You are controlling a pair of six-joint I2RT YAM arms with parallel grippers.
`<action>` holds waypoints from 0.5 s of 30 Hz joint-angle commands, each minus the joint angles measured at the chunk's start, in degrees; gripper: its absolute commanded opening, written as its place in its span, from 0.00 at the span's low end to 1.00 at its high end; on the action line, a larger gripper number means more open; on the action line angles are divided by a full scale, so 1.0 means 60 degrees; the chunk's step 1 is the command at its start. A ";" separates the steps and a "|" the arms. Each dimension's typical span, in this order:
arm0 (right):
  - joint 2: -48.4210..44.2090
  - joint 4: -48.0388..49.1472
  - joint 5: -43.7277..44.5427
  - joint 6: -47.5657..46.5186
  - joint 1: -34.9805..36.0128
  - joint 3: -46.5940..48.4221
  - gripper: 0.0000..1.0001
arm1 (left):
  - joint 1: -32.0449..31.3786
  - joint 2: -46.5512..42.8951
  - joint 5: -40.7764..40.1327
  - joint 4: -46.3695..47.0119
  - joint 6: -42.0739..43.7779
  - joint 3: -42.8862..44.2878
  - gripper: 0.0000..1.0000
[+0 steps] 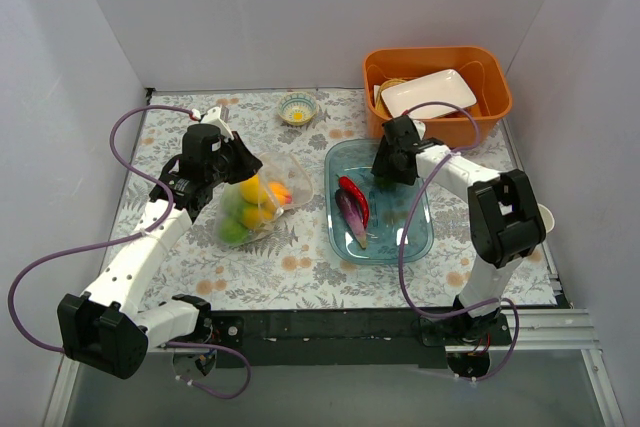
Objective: Place the food in the zip-top bag and seal the zipper
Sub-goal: Pick up the fake fruit from the bin.
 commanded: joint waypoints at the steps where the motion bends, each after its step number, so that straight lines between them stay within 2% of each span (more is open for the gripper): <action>1: -0.0599 0.0754 -0.0580 -0.0540 -0.0050 -0.0605 0.47 | 0.0004 -0.0176 -0.0074 -0.0050 0.0036 0.0126 0.08; 3: -0.1022 0.0959 -0.0844 -0.0671 -0.0050 -0.0986 0.47 | -0.0010 -0.0176 -0.0103 -0.0050 0.0022 0.0126 0.08; 7: -0.1697 0.1195 -0.1137 -0.0921 -0.0050 -0.1251 0.39 | 0.0004 -0.0059 -0.0016 -0.0021 0.0036 0.0184 0.08; 15: -0.2460 0.0916 -0.2103 -0.1389 -0.0050 -0.1149 0.39 | -0.0010 -0.0015 -0.0001 -0.0006 0.0022 0.0199 0.08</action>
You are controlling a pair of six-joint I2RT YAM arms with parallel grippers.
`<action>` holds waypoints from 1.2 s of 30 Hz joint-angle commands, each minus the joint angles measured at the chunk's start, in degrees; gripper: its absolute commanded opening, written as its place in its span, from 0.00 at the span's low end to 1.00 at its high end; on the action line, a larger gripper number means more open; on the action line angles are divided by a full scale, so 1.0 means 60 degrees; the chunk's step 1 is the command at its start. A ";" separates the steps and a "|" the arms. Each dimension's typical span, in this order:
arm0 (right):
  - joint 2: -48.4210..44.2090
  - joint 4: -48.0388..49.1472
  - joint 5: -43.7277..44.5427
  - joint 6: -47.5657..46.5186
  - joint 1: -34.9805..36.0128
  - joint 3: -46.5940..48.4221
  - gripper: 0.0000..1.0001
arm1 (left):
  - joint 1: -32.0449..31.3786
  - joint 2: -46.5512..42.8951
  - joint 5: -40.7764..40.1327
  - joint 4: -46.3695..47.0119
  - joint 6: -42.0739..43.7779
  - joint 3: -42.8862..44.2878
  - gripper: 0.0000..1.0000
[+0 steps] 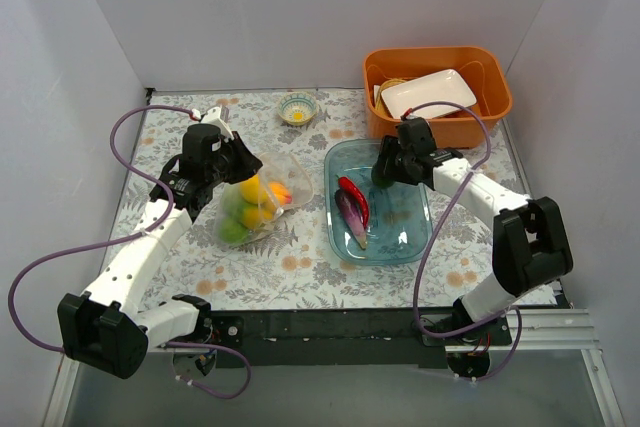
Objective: Place the food in the zip-top bag and seal the zipper
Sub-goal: Pick up the fake fruit from the bin, then place the fake fruit in the zipper food storage bag.
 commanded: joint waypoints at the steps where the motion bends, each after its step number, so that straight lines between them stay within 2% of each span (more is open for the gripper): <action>1: -0.0562 0.0184 -0.0880 -0.0428 -0.0006 0.0126 0.39 | 0.0004 -0.0044 0.0010 0.0001 0.0040 0.0199 0.08; 12: -0.1192 0.0374 -0.3312 -0.0356 0.0286 0.0565 0.39 | -0.0010 0.0015 0.0054 0.0045 0.0011 0.0185 0.08; 17: -0.0945 0.0858 -0.4629 -0.0413 0.0725 0.1048 0.40 | 0.0004 0.0015 0.0068 0.0045 0.0011 0.0141 0.08; 26: -0.0081 0.0931 -0.5627 -0.0751 0.1927 0.2249 0.41 | -0.0010 0.0015 0.0098 0.0060 -0.0004 0.0126 0.08; 36: 0.1150 0.1034 -0.5716 -0.0940 0.2850 0.3171 0.41 | -0.0010 -0.0044 0.0156 0.0075 -0.0063 0.0053 0.08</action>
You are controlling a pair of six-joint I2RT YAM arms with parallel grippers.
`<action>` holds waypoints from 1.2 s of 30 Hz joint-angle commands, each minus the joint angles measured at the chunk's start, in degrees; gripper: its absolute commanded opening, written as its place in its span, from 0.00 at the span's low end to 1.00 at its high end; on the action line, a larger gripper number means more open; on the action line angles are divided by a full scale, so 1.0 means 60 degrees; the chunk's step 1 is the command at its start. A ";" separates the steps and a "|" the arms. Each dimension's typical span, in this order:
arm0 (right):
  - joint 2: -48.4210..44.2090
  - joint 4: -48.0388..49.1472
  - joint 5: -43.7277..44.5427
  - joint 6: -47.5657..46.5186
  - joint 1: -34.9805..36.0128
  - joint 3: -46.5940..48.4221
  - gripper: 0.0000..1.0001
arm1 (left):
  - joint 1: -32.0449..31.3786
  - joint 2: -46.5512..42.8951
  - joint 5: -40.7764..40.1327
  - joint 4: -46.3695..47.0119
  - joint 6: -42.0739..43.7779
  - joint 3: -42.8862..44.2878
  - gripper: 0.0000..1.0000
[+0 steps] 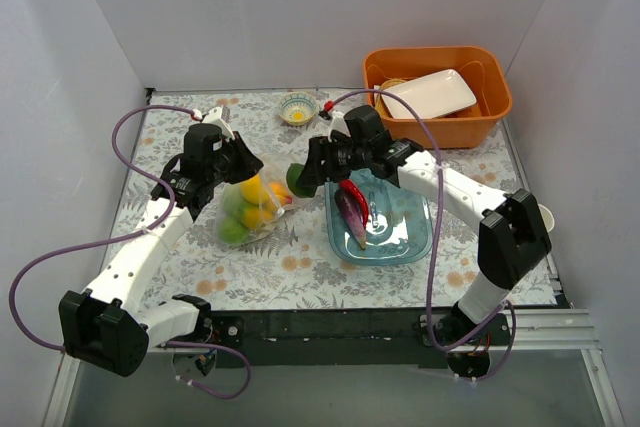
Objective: Place the food in the zip-top bag and seal the zipper
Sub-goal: Place the fake fruit in the zipper food storage bag.
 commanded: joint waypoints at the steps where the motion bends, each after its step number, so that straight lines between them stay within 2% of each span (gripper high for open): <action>1: 0.0520 0.0251 -0.0179 -0.0333 0.0340 0.0946 0.41 | -0.0011 -0.0153 0.0124 0.0045 -0.0015 0.0067 0.08; 7: 0.1457 -0.0116 -0.0046 -0.0655 0.0590 0.1665 0.41 | -0.0011 -0.0168 0.0094 0.0045 0.0029 0.0126 0.08; 13: 0.1664 -0.0774 0.0173 -0.1108 0.0824 0.1857 0.43 | 0.0004 -0.0255 -0.0051 0.0045 -0.0015 0.0111 0.08; 16: 0.1693 -0.0994 -0.0177 -0.1386 0.0854 0.1812 0.51 | 0.0004 -0.0314 -0.0125 0.0075 -0.0073 0.0067 0.08; 17: 0.1708 -0.1111 -0.0208 -0.1475 0.0854 0.1798 0.62 | 0.0004 -0.0343 -0.0140 0.0104 -0.0074 0.0082 0.08; 18: 0.1722 -0.1170 -0.0367 -0.1577 0.0854 0.1798 0.67 | 0.0004 -0.0329 -0.0125 0.0119 -0.0074 0.0082 0.08; 19: 0.1737 -0.1258 -0.0383 -0.1665 0.0854 0.1841 0.69 | 0.0004 -0.0314 -0.0111 0.0133 -0.0088 0.0082 0.08; 20: 0.1737 -0.1346 -0.0340 -0.1811 0.0854 0.1827 0.76 | 0.0004 -0.0300 -0.0111 0.0133 -0.0088 0.0096 0.08; 23: 0.1635 -0.1434 -0.0165 -0.1900 0.0854 0.1856 0.84 | 0.0004 -0.0285 -0.0096 0.0148 -0.0088 0.0126 0.08; 29: 0.1328 -0.1596 0.0640 -0.1740 0.0781 0.1783 0.91 | 0.0004 -0.0373 -0.0169 0.0104 -0.0059 0.0097 0.08; 36: 0.0566 -0.1317 0.2105 -0.1154 0.0400 0.0920 0.91 | 0.0004 -0.0533 -0.0374 0.0045 -0.0059 0.0097 0.08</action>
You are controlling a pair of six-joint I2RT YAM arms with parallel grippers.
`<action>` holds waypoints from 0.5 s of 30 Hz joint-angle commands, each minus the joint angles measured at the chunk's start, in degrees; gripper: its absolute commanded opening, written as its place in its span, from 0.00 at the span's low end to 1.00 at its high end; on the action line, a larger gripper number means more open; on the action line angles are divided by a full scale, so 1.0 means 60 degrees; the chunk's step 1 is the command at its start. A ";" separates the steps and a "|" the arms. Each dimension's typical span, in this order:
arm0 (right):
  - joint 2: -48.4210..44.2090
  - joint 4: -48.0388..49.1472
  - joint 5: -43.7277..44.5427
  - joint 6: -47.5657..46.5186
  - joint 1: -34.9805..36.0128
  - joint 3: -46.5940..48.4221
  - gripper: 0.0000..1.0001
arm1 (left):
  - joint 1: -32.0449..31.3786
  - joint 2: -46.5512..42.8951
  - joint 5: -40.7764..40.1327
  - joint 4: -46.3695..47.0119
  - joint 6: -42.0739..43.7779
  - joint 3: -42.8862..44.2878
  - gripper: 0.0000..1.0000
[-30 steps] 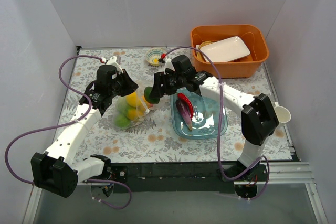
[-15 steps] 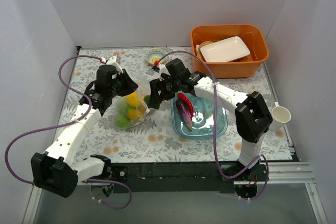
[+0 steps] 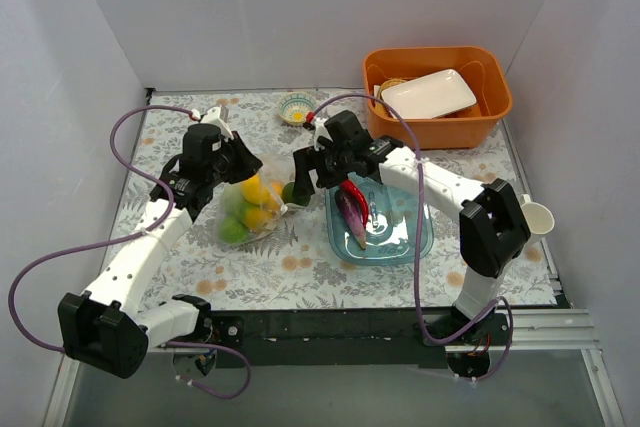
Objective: Place the food in the zip-top bag and seal the zipper
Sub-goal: Place the fake fruit in the zipper food storage bag.
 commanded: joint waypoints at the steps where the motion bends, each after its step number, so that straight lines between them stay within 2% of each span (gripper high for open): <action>1: -0.0902 0.0162 0.1543 0.0449 -0.0285 -0.0352 0.91 | 0.0004 -0.0490 -0.0359 0.0049 0.0035 0.0111 0.09; 4: -0.0933 0.0162 0.1782 0.0523 -0.0446 -0.0529 0.91 | 0.0004 -0.0534 -0.0404 0.0049 0.0050 0.0140 0.09; 7: -0.0641 -0.0101 0.1696 0.0567 -0.0520 -0.0427 0.85 | 0.0004 -0.0549 -0.0433 0.0020 0.0051 0.0170 0.09; 11: -0.0479 -0.0059 0.1330 0.0567 -0.0520 -0.0455 0.65 | 0.0004 -0.0651 -0.0579 0.0020 0.0007 0.0155 0.09; 15: -0.0362 0.0235 0.0935 0.0611 -0.0520 -0.0515 0.55 | 0.0004 -0.0739 -0.0697 0.0020 0.0006 0.0155 0.10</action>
